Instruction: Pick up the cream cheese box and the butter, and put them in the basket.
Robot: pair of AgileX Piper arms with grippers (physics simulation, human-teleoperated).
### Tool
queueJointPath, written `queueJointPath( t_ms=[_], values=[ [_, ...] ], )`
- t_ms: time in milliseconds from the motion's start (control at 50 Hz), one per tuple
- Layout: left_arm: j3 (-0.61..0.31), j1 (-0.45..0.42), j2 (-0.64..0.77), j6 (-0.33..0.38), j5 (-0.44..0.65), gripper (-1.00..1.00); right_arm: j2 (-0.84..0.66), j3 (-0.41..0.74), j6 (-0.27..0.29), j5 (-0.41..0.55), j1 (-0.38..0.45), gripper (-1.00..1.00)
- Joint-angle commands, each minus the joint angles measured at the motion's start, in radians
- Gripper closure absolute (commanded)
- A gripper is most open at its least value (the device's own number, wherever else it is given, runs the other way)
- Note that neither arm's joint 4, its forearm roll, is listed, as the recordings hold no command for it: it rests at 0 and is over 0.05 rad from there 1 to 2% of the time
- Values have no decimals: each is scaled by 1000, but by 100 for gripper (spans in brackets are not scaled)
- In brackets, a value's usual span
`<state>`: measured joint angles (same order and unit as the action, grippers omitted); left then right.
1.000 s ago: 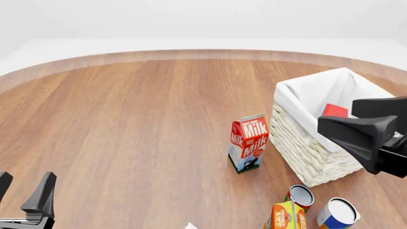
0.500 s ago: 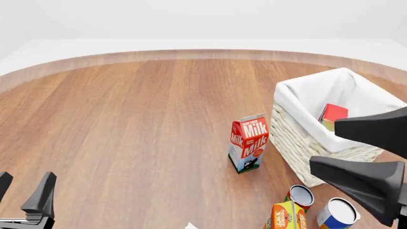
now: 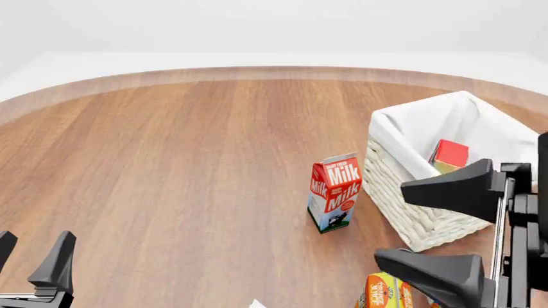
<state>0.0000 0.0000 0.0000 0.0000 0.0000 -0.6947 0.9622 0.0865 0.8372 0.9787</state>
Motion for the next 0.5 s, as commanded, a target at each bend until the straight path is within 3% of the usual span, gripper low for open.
queueJointPath(
  t_ms=[20,280,500],
  values=[
    [0,0,0,0,0,-100,-44,-25,30,-32,40,-100],
    [0,0,0,0,0,-100,-133,-28,26,-102,64,-100],
    [0,0,0,0,0,-100,-180,-36,84,-110,80,-100]
  ],
)
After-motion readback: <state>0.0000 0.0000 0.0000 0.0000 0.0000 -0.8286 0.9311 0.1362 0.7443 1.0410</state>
